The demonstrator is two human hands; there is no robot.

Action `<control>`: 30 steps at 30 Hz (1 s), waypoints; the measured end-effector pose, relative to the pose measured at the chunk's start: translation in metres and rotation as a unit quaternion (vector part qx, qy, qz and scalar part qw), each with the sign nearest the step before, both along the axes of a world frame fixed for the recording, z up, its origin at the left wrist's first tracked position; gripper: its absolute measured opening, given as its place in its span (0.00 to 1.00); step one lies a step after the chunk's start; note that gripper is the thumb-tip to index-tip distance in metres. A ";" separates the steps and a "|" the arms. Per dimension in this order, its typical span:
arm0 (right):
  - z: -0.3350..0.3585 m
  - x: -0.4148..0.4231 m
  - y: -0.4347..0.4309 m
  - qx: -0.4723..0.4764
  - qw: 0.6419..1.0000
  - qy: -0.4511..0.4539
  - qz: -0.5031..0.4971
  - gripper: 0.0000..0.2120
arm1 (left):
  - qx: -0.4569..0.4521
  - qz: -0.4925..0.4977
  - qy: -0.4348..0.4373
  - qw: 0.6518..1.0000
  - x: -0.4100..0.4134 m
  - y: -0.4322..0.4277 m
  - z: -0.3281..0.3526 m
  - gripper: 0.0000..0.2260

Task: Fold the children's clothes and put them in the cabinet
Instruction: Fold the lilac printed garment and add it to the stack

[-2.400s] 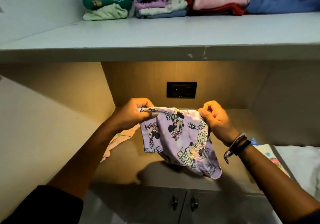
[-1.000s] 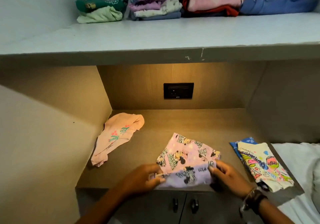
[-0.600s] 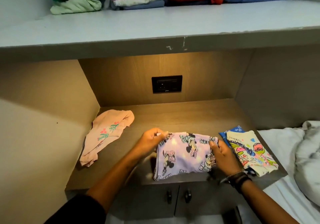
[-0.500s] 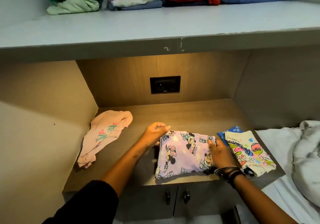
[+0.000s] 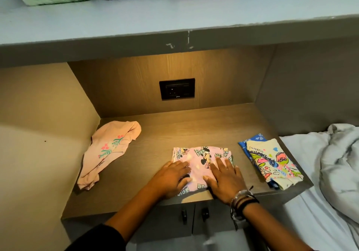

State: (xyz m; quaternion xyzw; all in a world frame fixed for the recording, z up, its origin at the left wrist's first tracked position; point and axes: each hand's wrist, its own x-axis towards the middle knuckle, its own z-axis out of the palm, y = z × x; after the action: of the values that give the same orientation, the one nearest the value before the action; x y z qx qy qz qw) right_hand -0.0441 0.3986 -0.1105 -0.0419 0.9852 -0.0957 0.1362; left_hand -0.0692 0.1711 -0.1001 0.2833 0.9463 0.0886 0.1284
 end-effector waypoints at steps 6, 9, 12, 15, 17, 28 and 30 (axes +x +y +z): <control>0.023 -0.091 -0.014 0.141 0.977 -0.033 0.157 0.27 | 0.004 -0.032 0.020 0.999 0.032 -0.007 0.011 0.26; 0.034 -0.099 -0.040 0.131 0.958 -0.007 0.256 0.22 | 0.023 -0.081 0.021 0.996 0.052 -0.003 0.010 0.27; 0.033 -0.060 -0.048 0.017 0.961 0.046 0.271 0.21 | 0.079 -0.115 0.008 0.990 0.062 0.000 0.003 0.30; 0.021 -0.008 -0.028 -0.069 0.950 0.101 0.286 0.22 | 0.042 -0.093 0.007 0.995 0.064 -0.014 -0.005 0.41; 0.012 0.015 -0.010 -0.058 0.940 0.092 0.324 0.28 | -0.018 -0.093 0.003 0.996 0.063 -0.026 -0.010 0.48; 0.004 0.026 0.008 -0.068 0.904 0.202 0.371 0.22 | 0.107 -0.066 0.100 0.987 0.070 -0.052 -0.021 0.22; 0.012 0.024 0.007 -0.194 0.924 0.147 0.297 0.14 | 0.242 0.038 0.018 0.969 0.073 -0.057 -0.018 0.14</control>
State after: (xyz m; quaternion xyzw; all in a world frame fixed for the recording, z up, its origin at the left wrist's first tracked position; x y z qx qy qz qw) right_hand -0.0204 0.4059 -0.0985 -0.3713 0.8989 -0.2327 0.0014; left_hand 0.0038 0.1139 -0.1178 0.2712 0.9090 0.3144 0.0351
